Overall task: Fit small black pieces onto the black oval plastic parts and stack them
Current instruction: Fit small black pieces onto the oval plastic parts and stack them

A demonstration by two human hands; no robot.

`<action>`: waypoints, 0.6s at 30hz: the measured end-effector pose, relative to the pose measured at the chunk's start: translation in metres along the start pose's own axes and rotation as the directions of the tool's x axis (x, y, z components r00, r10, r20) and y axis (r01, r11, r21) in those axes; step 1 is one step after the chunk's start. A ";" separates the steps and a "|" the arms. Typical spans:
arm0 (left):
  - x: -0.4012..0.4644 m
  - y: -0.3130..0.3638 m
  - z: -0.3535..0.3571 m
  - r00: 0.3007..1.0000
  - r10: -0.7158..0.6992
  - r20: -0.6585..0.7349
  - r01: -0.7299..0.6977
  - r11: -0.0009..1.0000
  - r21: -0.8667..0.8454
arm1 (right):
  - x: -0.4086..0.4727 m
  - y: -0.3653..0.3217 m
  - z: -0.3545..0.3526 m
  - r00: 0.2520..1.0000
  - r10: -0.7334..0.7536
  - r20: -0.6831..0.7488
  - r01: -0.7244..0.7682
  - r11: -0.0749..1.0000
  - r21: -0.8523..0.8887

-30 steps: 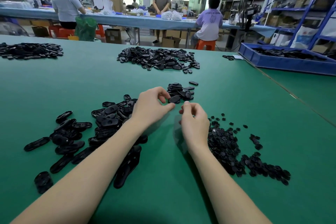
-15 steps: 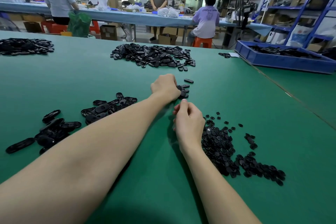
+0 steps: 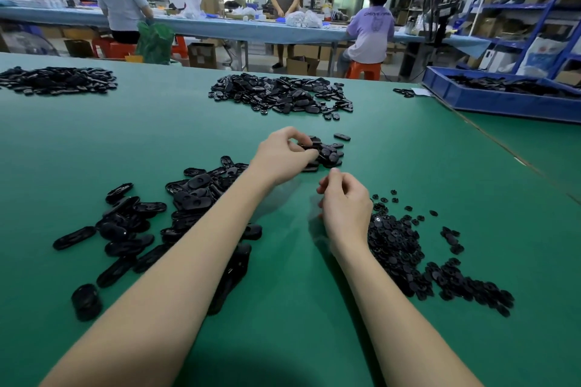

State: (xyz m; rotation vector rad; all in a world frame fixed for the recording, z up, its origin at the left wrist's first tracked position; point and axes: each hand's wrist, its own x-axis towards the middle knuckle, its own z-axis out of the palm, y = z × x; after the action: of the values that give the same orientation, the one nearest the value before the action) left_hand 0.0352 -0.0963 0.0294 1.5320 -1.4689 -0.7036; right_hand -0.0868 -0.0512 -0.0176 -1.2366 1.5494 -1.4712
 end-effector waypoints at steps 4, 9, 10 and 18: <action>-0.010 -0.006 -0.040 0.999 -0.031 0.040 0.031 0.999 -0.013 | -0.002 0.000 -0.001 0.999 0.000 0.039 0.000 1.000 -0.012; -0.009 -0.027 -0.069 0.999 -0.049 0.002 0.047 0.966 0.254 | -0.003 -0.003 -0.001 0.996 -0.004 0.088 0.011 0.997 -0.081; -0.009 -0.033 -0.073 0.998 -0.051 -0.026 0.056 0.945 0.321 | -0.003 -0.003 0.000 0.995 -0.002 0.096 0.010 0.996 -0.090; -0.013 -0.079 -0.082 0.991 -0.131 -0.008 0.109 0.794 0.598 | -0.005 -0.004 -0.002 0.991 -0.003 0.136 0.016 0.995 -0.094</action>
State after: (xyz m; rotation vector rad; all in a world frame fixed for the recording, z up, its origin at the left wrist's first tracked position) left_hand 0.1426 -0.0728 -0.0045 2.1153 -1.7316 -0.3374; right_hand -0.0866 -0.0455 -0.0142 -1.3713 1.5393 -1.3031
